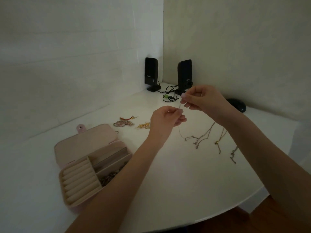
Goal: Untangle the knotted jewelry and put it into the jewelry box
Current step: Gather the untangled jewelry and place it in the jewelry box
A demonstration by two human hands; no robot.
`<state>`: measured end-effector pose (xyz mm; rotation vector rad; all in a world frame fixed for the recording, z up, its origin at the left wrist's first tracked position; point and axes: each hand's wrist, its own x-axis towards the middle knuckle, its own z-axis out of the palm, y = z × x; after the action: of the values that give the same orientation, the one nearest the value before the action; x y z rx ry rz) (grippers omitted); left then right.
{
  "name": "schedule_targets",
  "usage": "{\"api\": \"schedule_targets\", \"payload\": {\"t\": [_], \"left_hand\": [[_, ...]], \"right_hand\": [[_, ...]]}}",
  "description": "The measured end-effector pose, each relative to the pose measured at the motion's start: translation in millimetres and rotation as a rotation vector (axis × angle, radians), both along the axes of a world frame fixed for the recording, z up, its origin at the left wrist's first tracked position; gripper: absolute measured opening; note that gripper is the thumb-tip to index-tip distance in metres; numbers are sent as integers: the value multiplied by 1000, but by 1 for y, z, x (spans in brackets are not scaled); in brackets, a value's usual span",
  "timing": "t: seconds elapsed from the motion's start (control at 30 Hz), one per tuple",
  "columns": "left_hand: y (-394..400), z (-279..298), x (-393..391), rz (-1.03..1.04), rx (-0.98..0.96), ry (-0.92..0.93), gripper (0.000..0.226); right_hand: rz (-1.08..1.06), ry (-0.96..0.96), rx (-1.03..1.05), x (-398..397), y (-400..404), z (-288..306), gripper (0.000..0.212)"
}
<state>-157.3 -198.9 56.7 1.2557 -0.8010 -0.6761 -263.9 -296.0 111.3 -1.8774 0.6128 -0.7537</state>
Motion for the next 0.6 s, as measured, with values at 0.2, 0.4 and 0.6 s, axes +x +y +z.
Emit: {"api": "schedule_targets", "payload": {"t": [0.2, 0.4, 0.6], "left_hand": [[37, 6, 11, -145, 0, 103, 14], [68, 6, 21, -43, 44, 40, 2], [104, 9, 34, 13, 35, 80, 7]], "right_hand": [[26, -68, 37, 7, 23, 7, 19], [87, -101, 61, 17, 49, 15, 9], [143, -148, 74, 29, 75, 18, 8]]}}
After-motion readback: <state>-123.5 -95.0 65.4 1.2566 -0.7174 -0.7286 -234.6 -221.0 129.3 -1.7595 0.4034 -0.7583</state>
